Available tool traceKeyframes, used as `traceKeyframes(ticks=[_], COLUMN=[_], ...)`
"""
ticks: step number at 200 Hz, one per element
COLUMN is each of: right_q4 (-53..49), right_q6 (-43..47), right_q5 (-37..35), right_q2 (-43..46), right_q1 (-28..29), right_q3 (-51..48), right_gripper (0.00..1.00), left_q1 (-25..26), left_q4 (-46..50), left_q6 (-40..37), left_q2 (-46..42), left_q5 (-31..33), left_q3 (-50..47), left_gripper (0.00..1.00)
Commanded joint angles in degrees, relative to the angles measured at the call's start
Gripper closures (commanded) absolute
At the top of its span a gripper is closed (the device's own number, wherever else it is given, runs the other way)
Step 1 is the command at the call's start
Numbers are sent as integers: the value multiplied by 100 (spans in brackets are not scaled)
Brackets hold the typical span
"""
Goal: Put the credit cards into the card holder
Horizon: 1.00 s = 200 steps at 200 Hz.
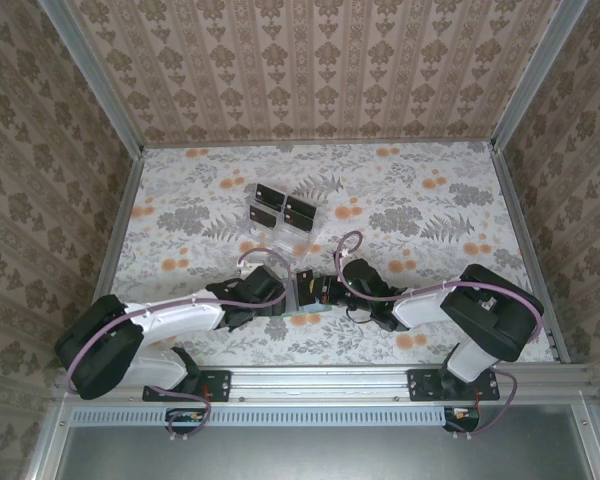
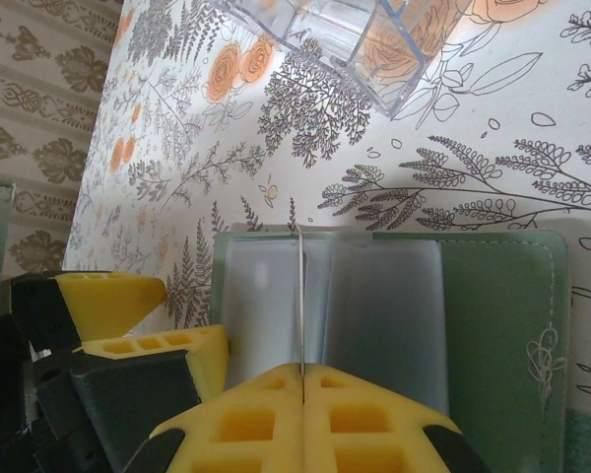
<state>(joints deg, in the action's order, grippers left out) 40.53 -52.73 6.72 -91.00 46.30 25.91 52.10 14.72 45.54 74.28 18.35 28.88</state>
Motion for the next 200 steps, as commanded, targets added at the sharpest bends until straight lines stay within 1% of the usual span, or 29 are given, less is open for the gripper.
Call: traceKeyframes(ticks=[1, 89, 200], right_q4=[121, 332, 447], right_q6=[-43, -132, -167], right_q5=[-8, 68, 119], right_q2=[5, -237, -328], right_q1=[-16, -20, -18], right_q3=[28, 98, 116], right_gripper=[100, 100, 100], left_q1=[3, 3, 2], left_q4=[622, 604, 572], left_q6=[57, 81, 157], left_q2=[60, 43, 16], left_q5=[49, 46, 30], left_q3=[-245, -300, -375], left_gripper=[0, 0, 0])
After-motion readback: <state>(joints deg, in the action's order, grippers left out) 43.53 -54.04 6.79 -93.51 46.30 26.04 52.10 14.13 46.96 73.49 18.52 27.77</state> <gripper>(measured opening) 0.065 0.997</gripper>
